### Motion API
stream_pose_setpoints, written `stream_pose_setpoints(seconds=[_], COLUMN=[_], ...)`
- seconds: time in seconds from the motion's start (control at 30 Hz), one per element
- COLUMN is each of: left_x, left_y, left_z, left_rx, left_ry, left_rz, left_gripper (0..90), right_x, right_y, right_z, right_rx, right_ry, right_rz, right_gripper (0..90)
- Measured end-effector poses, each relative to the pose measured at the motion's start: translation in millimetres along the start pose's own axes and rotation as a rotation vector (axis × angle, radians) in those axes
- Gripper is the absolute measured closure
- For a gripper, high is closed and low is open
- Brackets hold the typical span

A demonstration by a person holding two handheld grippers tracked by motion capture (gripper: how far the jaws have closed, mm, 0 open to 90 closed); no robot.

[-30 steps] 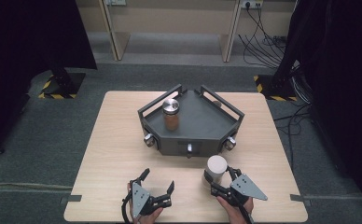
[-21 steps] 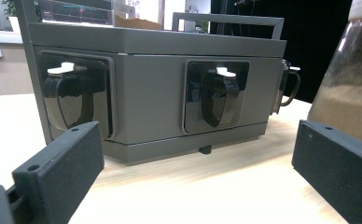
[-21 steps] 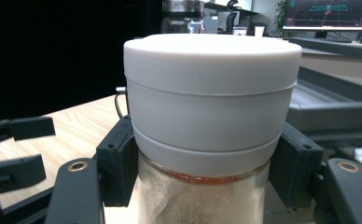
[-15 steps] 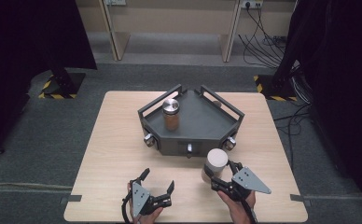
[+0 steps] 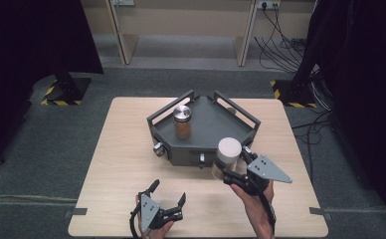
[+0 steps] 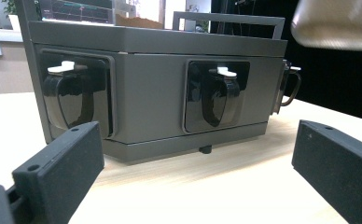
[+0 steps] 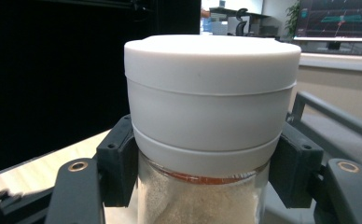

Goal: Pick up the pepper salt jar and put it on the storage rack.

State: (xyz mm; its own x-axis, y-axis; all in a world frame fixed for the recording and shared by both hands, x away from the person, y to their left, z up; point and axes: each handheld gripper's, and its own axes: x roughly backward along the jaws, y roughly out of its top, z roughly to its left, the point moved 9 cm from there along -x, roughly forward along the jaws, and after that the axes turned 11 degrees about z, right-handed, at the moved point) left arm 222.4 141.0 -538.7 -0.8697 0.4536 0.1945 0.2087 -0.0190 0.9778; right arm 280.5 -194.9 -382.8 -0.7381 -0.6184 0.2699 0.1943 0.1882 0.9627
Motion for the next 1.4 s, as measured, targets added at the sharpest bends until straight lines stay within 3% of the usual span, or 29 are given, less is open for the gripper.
stream_pose_setpoints(seconds=[0.27, 0.57, 1.17, 1.4], left_x=[0.2, 0.1, 0.5, 0.8], left_y=[0.0, 0.0, -0.5, -0.7], left_z=[0.4, 0.6, 1.4, 1.8], left_rx=[0.002, 0.005, 0.013, 0.015], left_ry=[-0.001, -0.001, -0.005, -0.006], left_rz=[0.0, -0.001, -0.005, -0.008], left_gripper=[1.5, 1.5, 1.5, 1.5], right_x=[-18.4, -41.8, -99.9, -112.7], right_y=[29.9, 45.6, 49.1, 45.7], right_z=[-5.7, -13.7, -29.4, -31.9], right_rx=[0.003, 0.002, -0.035, -0.048], right_ry=[-0.019, -0.063, -0.168, -0.199], right_rz=[-0.009, 0.002, 0.026, 0.037], right_gripper=[35.5, 35.5, 35.5, 35.5])
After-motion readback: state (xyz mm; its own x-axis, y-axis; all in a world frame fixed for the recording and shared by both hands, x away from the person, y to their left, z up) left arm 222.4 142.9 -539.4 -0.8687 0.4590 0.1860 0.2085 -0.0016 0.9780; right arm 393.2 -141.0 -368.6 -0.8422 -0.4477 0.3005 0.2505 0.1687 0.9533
